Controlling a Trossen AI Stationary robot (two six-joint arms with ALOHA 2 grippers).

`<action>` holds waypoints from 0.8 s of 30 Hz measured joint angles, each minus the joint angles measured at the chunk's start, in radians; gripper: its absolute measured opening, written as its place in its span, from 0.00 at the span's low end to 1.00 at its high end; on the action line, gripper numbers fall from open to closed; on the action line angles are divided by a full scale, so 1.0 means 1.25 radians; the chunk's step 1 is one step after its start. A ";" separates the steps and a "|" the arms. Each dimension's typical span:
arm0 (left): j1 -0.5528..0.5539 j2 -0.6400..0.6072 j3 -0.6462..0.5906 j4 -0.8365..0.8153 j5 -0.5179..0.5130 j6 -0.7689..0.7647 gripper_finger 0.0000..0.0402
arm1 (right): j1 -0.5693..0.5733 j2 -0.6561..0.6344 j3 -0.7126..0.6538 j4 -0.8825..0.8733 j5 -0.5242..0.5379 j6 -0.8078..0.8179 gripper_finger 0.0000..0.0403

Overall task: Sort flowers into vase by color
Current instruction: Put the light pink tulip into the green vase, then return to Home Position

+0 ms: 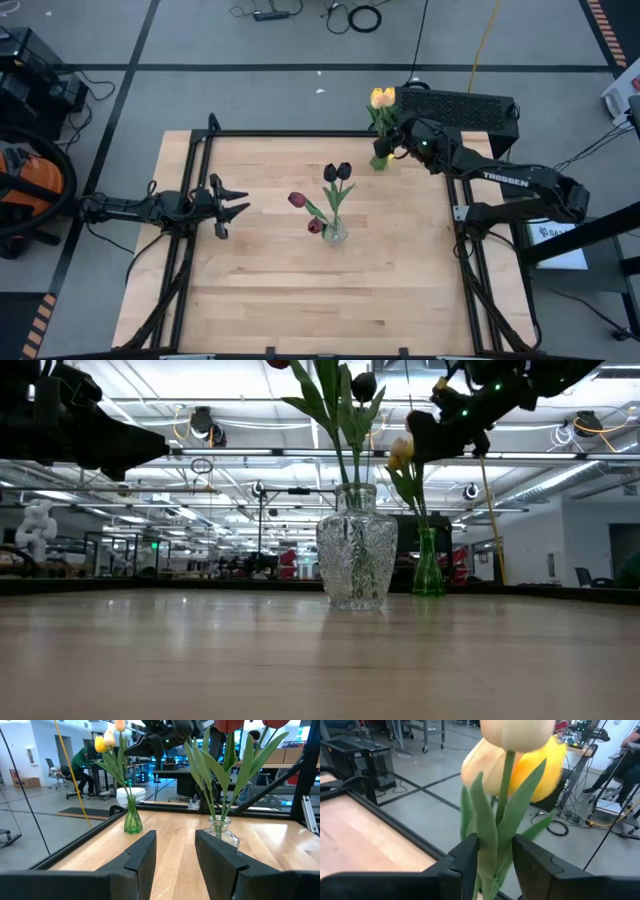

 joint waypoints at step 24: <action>0.000 0.000 0.000 0.001 0.000 0.000 0.36 | 0.001 -0.092 -0.001 -0.240 -0.128 0.067 0.36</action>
